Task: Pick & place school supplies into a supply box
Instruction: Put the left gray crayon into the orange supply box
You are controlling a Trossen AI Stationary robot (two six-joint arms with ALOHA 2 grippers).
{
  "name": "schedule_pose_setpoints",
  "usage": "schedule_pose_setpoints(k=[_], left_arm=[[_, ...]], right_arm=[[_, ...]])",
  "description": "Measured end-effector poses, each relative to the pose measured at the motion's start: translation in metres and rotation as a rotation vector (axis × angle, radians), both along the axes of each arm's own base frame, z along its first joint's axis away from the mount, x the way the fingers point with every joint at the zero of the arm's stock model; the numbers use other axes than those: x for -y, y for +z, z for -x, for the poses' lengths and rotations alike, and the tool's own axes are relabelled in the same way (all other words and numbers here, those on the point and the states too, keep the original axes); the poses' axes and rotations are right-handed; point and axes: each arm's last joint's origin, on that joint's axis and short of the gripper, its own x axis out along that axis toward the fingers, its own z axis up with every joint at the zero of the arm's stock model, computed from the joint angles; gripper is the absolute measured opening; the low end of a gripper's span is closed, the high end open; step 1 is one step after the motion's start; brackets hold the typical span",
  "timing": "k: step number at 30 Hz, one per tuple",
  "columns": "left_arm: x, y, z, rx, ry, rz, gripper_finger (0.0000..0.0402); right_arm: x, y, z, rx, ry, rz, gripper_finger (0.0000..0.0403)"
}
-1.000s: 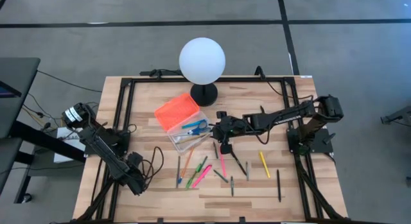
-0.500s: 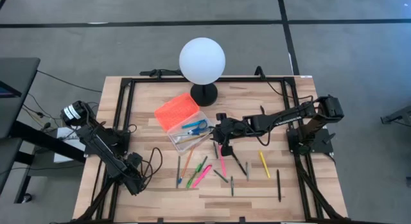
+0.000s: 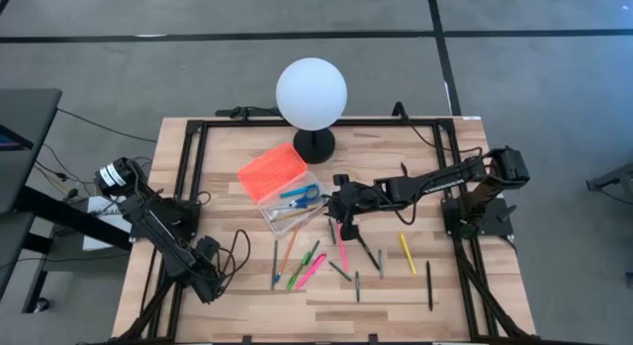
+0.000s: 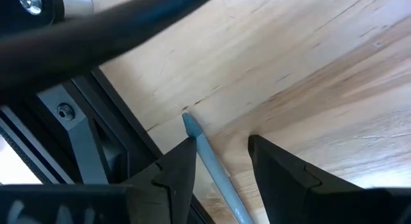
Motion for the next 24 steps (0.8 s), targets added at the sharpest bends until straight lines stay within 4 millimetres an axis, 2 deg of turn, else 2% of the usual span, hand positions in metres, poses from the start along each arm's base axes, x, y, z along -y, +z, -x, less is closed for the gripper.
schedule_pose_setpoints(k=[15, 21, 24], left_arm=[[0.003, 0.001, -0.004, 0.056, -0.002, 0.015, 0.0145], [0.012, 0.013, -0.012, 0.101, -0.012, 0.025, 0.0146], [0.01, 0.015, -0.011, 0.074, -0.016, -0.002, 0.0146]], right_arm=[[0.0, 0.0, 0.0, 0.0, -0.001, 0.0, 0.0093], [0.0, 0.0, 0.0, 0.0, -0.001, 0.001, 0.0093], [0.0, 0.0, 0.0, 0.001, -0.001, 0.001, 0.0093]])
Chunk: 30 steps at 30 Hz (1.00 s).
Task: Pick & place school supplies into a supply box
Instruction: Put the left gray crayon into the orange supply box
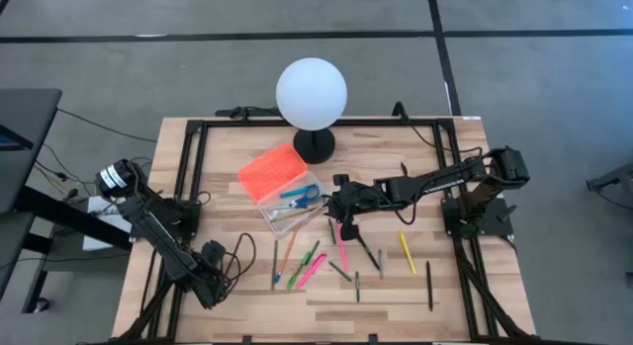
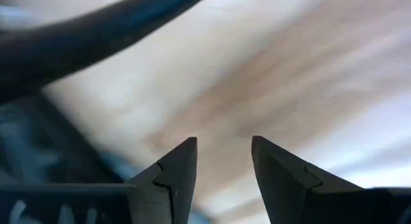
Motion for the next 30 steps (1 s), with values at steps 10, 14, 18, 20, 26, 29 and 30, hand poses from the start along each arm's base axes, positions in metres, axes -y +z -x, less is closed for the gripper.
schedule_pose_setpoints(k=[10, 14, 18, 20, 26, 29, 30], left_arm=[[0.005, 0.003, 0.005, -0.152, 0.011, 0.121, 0.0146], [0.007, 0.004, 0.008, -0.236, 0.014, 0.183, 0.0133], [0.008, 0.004, 0.009, -0.263, -0.026, 0.216, 0.0109], [0.007, 0.004, 0.008, -0.241, -0.057, 0.209, 0.0098], [0.011, -0.009, 0.005, -0.214, -0.178, 0.219, 0.0078], [0.013, -0.019, 0.004, -0.242, -0.242, 0.23, 0.0076], [0.014, -0.02, 0.002, -0.24, -0.259, 0.234, 0.0075]], right_arm=[[0.0, 0.0, 0.0, 0.002, 0.0, 0.0, 0.0093], [0.0, 0.0, 0.0, 0.002, -0.001, 0.0, 0.0093], [0.001, 0.0, 0.0, 0.002, -0.002, 0.0, 0.0093], [0.001, 0.0, 0.0, 0.002, -0.002, 0.0, 0.0093], [0.0, 0.0, 0.0, 0.003, 0.0, -0.001, 0.0093], [0.0, 0.0, 0.0, 0.003, -0.003, -0.007, 0.0093], [0.0, 0.0, 0.0, 0.003, -0.004, -0.008, 0.0093]])
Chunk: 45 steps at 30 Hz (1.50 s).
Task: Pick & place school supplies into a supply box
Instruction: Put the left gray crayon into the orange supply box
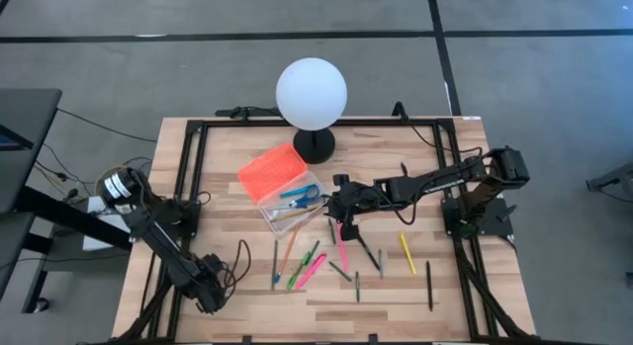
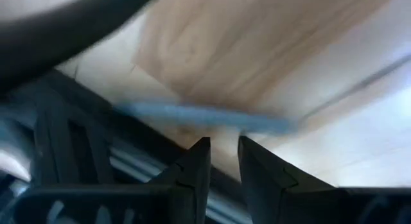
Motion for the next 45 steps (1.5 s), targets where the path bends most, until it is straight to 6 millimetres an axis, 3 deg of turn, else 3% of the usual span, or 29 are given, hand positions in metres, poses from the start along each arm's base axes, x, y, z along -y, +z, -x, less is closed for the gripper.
schedule_pose_setpoints(k=[23, 29, 37, 45], left_arm=[[0.005, 0.012, -0.023, 0.278, -0.175, -0.107, 0.0075], [0.001, 0.026, -0.02, 0.214, -0.148, -0.235, 0.0075], [0.016, 0.048, -0.033, 0.365, -0.153, -0.241, 0.0075], [0.03, 0.04, -0.036, 0.485, -0.09, -0.123, 0.0121]], right_arm=[[0.0, 0.002, -0.001, 0.023, 0.002, -0.004, 0.0093], [0.0, 0.002, -0.001, 0.023, 0.002, -0.004, 0.0093], [0.0, 0.002, -0.001, 0.022, 0.001, -0.004, 0.0093], [0.0, 0.001, -0.001, 0.018, -0.004, -0.01, 0.0093]])
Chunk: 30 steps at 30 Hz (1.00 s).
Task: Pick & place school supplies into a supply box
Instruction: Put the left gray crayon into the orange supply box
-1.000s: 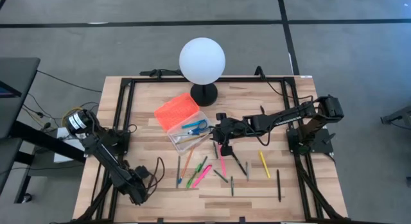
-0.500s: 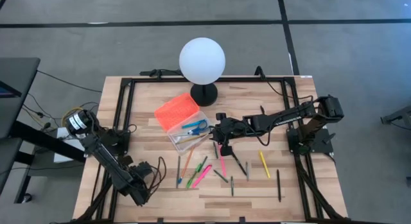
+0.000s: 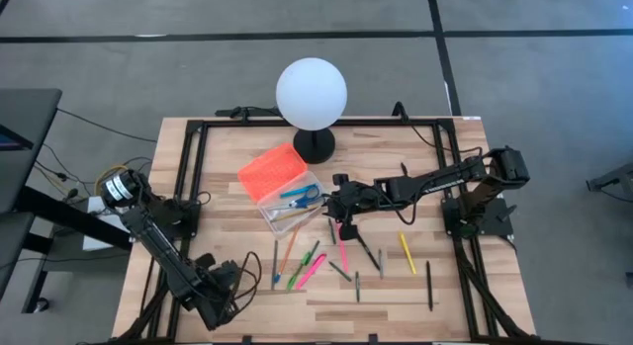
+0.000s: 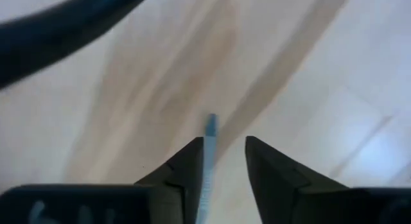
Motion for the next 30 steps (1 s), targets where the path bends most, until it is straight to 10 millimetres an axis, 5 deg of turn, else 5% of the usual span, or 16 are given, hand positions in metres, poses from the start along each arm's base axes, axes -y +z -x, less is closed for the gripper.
schedule_pose_setpoints(k=[12, 30], left_arm=[[0.003, -0.016, 0.009, -0.086, 0.025, 0.005, 0.0211], [0.006, -0.032, 0.008, -0.156, -0.043, -0.019, 0.0185]], right_arm=[[0.0, 0.0, 0.0, -0.002, -0.005, -0.006, 0.0093], [0.0, 0.0, 0.0, 0.005, -0.005, -0.006, 0.0093]])
